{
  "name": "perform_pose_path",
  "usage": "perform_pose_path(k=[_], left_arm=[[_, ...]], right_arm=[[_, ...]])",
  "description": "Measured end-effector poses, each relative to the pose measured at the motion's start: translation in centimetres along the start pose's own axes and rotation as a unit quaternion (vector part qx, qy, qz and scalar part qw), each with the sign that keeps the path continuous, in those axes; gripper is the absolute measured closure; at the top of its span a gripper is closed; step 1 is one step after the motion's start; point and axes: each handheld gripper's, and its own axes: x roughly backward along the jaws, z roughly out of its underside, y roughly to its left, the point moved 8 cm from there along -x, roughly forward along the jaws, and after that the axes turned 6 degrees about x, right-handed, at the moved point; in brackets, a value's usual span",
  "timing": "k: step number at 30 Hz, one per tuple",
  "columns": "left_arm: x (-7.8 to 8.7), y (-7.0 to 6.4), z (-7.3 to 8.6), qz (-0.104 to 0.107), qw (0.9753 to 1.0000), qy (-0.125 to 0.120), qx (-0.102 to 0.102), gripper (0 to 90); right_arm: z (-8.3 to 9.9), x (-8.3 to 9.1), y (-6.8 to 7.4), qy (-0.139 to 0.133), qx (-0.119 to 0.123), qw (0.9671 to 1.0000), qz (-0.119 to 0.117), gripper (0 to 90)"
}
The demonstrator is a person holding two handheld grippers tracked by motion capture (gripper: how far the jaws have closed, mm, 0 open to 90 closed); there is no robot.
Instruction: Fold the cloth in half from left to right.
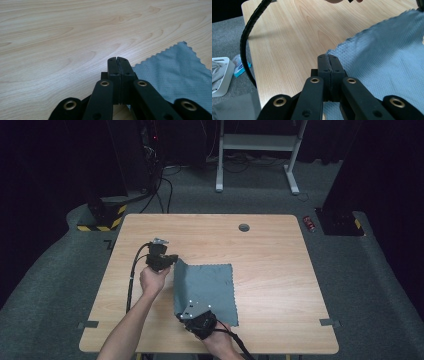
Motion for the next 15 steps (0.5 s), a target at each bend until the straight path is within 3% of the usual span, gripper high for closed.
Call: perform_pose_path(k=[6,15], left_arm=[[-0.6,-1.4,-0.5,0.006,0.9999,0.003,-0.013,89.6],[-2.0,-3.0,-0.5,0.019,0.9997,0.010,-0.014,89.7]], right_arm=[[0.9,1.0,-0.4,-0.007,-0.016,0.9998,0.009,89.8],[3.1,2.7,-1.4,-0.006,-0.039,0.9988,0.028,89.9]])
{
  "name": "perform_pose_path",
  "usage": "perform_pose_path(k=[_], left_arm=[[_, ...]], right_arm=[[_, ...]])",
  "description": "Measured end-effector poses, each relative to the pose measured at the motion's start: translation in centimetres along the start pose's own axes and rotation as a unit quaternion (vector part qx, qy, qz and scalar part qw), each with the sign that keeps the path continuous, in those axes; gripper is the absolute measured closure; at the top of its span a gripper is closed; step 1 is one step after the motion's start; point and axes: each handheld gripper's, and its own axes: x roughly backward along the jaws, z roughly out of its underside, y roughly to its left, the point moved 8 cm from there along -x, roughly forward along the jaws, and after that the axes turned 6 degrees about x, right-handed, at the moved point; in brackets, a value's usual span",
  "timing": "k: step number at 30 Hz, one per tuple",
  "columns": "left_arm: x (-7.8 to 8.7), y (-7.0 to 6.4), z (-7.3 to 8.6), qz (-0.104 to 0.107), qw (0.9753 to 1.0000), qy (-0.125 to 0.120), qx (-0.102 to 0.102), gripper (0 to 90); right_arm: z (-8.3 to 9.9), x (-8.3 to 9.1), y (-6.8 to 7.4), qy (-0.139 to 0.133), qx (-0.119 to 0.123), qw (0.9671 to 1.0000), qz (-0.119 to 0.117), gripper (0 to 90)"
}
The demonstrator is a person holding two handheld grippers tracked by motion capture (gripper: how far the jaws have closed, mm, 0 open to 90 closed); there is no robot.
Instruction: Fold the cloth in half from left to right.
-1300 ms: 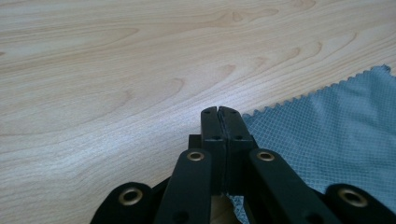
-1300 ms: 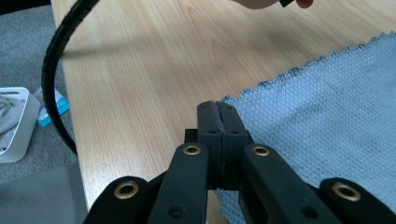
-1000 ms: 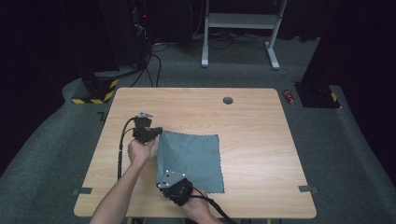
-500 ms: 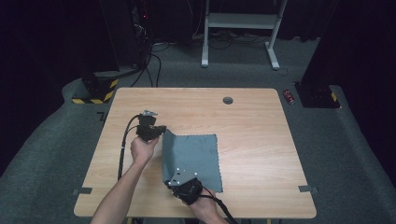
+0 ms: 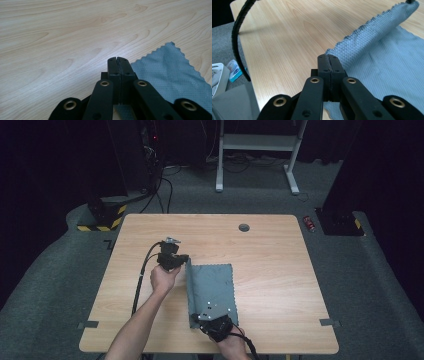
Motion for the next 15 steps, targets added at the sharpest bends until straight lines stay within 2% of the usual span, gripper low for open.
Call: perform_pose_path(k=[5,9,15], left_arm=[[-0.7,-1.3,-0.5,0.005,0.9998,0.005,-0.017,89.7],[-1.4,-2.5,-0.9,0.013,0.9997,0.004,-0.020,89.7],[-2.2,-3.5,-0.8,0.019,0.9995,0.009,-0.023,89.7]], right_arm=[[1.1,0.7,-0.5,0.004,-0.009,0.9999,0.009,89.8],[1.7,1.4,-0.8,0.002,-0.020,0.9997,0.017,89.8],[2.6,2.1,-1.2,0.003,-0.029,0.9993,0.025,89.8]])
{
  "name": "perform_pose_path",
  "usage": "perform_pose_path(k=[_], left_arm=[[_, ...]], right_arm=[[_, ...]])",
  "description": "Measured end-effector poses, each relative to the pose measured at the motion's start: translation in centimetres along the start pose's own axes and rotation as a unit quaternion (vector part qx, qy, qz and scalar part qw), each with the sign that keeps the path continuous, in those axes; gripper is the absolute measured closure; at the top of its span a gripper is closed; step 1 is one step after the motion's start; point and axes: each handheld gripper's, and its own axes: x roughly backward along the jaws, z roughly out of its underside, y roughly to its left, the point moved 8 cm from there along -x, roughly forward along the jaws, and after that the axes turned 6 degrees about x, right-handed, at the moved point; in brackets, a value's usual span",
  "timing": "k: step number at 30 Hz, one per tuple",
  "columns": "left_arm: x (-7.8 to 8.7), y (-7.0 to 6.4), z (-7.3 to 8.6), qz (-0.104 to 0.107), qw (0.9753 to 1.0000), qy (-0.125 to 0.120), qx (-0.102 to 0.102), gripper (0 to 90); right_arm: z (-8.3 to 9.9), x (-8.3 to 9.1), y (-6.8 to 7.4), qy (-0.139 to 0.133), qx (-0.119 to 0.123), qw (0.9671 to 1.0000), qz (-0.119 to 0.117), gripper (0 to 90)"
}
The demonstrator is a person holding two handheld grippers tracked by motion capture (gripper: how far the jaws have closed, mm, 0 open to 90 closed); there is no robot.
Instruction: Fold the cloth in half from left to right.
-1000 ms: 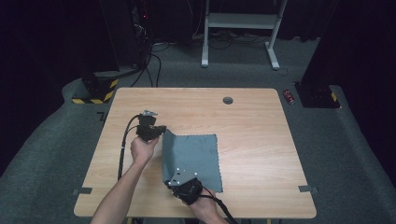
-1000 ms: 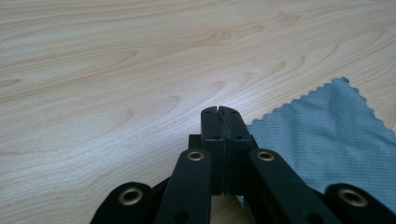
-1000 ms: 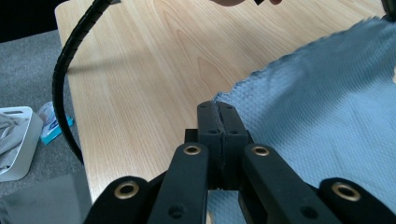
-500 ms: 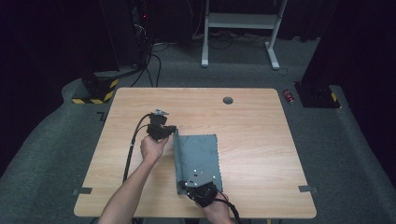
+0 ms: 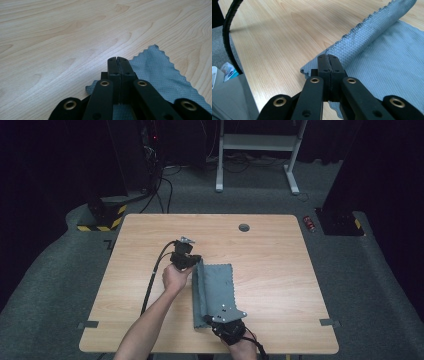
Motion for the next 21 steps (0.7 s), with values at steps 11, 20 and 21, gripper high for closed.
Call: perform_pose_path(k=[11,20,21], left_arm=[[-0.8,-1.7,-0.8,0.010,0.9998,0.002,-0.016,89.6],[-1.9,-3.3,-1.1,0.018,0.9995,0.006,-0.025,89.6],[-2.1,-3.3,-1.1,0.018,0.9995,0.007,-0.025,89.6]], right_arm=[[1.2,1.2,-0.9,0.000,-0.016,0.9998,0.015,89.8],[2.2,2.0,-1.4,0.000,-0.027,0.9994,0.023,89.9],[2.3,2.1,-1.5,0.001,-0.031,0.9992,0.025,89.8]])
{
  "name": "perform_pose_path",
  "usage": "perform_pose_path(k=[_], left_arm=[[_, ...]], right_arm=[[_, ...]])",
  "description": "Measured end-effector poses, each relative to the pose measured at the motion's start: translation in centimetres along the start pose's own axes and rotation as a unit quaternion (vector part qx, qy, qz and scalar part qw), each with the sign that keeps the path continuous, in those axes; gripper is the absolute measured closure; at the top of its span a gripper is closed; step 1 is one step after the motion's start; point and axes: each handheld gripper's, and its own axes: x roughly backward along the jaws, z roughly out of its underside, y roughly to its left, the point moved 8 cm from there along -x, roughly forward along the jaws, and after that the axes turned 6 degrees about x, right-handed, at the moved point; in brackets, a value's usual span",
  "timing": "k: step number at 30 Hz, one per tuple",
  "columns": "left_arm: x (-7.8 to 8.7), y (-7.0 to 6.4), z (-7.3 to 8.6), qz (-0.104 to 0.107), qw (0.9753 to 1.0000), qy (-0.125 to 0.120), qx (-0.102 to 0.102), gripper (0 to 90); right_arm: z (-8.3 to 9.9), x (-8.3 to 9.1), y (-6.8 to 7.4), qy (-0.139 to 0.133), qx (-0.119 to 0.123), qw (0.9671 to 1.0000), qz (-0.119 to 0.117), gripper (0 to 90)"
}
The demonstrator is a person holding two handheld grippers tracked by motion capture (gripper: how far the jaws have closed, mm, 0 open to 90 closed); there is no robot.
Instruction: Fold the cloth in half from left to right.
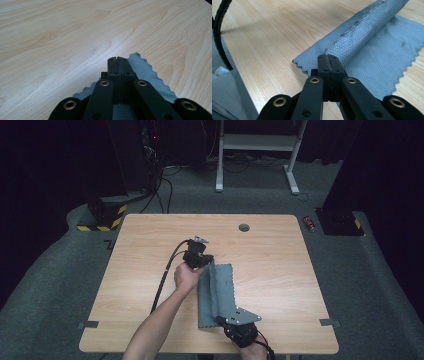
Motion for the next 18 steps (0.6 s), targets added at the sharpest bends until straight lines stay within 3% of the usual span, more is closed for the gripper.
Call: perform_pose_path(k=[18], left_arm=[[-2.6,-2.2,0.0,0.008,0.9998,0.014,-0.010,89.6]], right_arm=[[2.4,1.1,-1.3,0.004,-0.036,0.9992,0.018,89.8]])
